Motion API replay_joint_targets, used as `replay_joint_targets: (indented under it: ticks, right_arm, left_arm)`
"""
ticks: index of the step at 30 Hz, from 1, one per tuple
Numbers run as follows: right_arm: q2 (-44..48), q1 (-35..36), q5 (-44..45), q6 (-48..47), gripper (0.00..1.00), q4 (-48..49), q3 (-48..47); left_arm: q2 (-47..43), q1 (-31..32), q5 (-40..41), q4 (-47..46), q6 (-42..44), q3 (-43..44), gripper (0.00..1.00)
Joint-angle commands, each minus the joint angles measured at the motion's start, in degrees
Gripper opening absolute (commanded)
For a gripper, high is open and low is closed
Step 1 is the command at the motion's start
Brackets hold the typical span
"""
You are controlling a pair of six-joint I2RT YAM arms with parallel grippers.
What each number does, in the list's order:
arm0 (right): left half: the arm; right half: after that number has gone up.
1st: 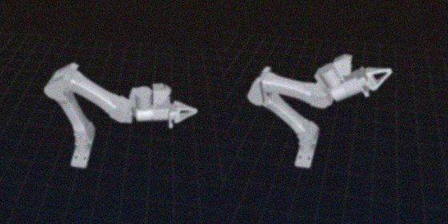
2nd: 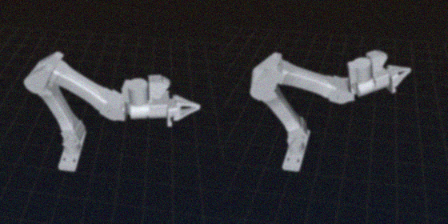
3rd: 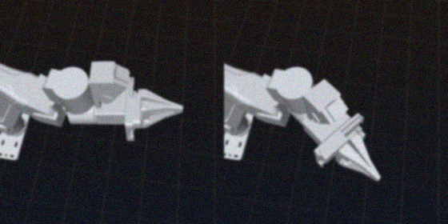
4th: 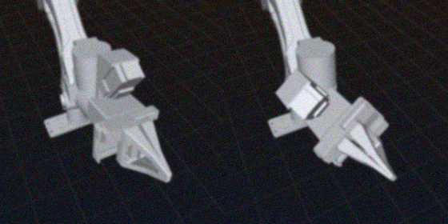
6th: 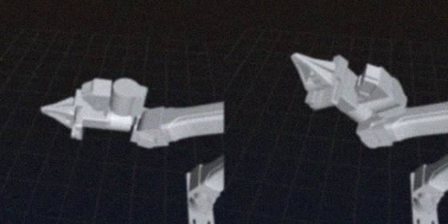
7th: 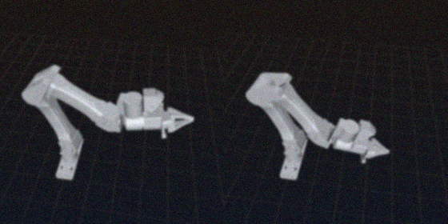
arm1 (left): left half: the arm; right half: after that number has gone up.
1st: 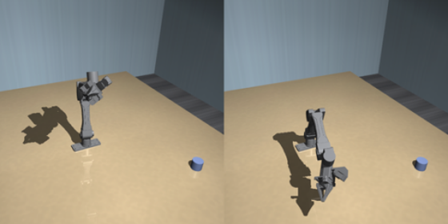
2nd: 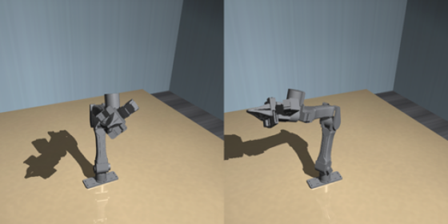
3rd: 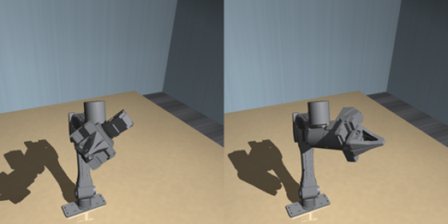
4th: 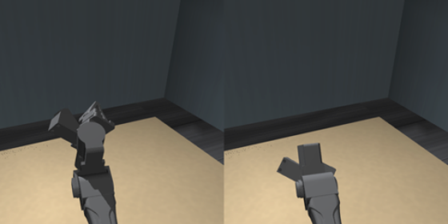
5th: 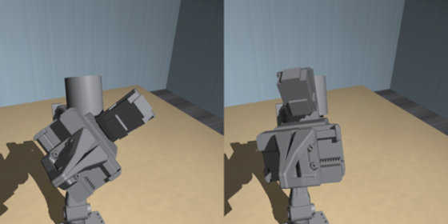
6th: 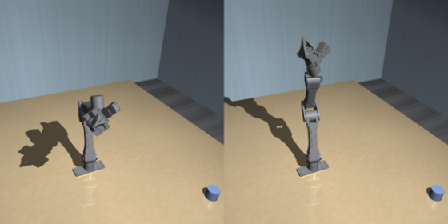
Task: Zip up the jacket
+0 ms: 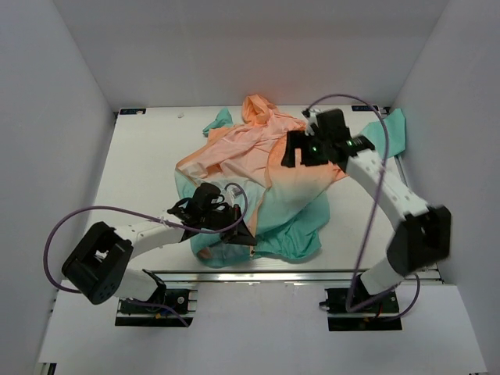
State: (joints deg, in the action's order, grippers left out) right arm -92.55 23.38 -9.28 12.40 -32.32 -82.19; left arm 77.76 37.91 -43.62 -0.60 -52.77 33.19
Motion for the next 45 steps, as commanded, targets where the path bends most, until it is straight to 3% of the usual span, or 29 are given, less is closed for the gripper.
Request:
replay_joint_targets:
  ticks: [1, 4, 10, 17, 20, 21, 23, 25, 29, 35, 37, 38, 40, 41, 42, 45]
  right_arm:
    - [10.5, 0.2, 2.2, 6.8, 0.89, -0.6, 17.1]
    - [19.3, 0.4, 1.2, 12.8, 0.89, -0.9, 31.7]
    - [27.9, 3.8, 1.4, 14.2, 0.89, -7.1, 38.7]
    - [25.3, 5.1, 1.8, 19.5, 0.89, 0.9, 48.5]
    - [22.3, 5.1, 2.6, 20.3, 0.64, 1.8, 49.2]
    - [22.1, 5.1, 3.7, 20.6, 0.49, 1.9, 50.1]
    - [22.5, 5.1, 5.8, 21.1, 0.31, 2.0, 50.8]
    - [24.2, 4.9, 12.4, 22.0, 0.00, 0.6, 50.1]
    - [25.2, -0.1, 27.0, 20.7, 0.00, -6.3, 43.0]
    - [27.6, -17.6, 26.5, 16.3, 0.00, -8.6, 41.8]
    - [28.9, -19.8, 22.8, 15.4, 0.00, -7.4, 42.0]
    - [28.7, -20.7, 22.6, 15.2, 0.00, -7.6, 41.8]
    - [26.5, -21.6, 24.1, 16.3, 0.06, -11.8, 40.7]
    - [26.2, -21.6, 23.3, 15.8, 0.11, -12.2, 40.7]
    - [26.5, -21.6, 20.6, 15.1, 0.33, -12.1, 41.0]
    - [28.8, -21.6, 18.2, 12.8, 0.65, -12.3, 38.7]
  left_arm:
    - [1.2, -0.7, -7.1, -4.7, -1.2, 0.3, 0.00]
    - [0.1, -1.0, -7.7, -5.0, -1.7, -0.8, 0.00]
    - [-4.0, -2.0, -4.6, -0.2, 0.1, -0.8, 0.00]
    - [-4.8, -2.0, -2.6, -0.6, 0.1, -2.4, 0.00]
    - [-4.8, -2.0, -1.7, -1.6, -0.2, -3.3, 0.00]
    - [-4.9, -2.0, -1.6, -1.8, -0.3, -3.6, 0.00]
    - [-5.2, -2.0, -1.5, -2.8, -0.8, -4.2, 0.00]
    - [-5.5, -2.1, -0.8, -2.2, -0.7, -4.3, 0.00]
    - [-5.8, -2.1, -0.2, 0.3, 0.5, -4.9, 0.00]
    - [-4.6, -2.3, 4.3, 14.4, 4.6, -5.1, 0.01]
    - [-4.9, -2.3, 6.2, 17.4, 5.4, -5.5, 0.14]
    - [-5.4, -2.3, 6.4, 19.3, 5.4, -5.8, 0.33]
    - [-5.9, -2.3, 7.3, 21.8, 6.4, -5.3, 0.62]
    - [-6.1, -2.3, 8.0, 24.9, 6.9, -4.8, 0.71]
    - [-6.7, -2.3, 8.9, 26.6, 7.4, -4.2, 0.73]
    - [-7.8, -2.4, 12.1, 31.4, 9.3, -0.3, 0.80]
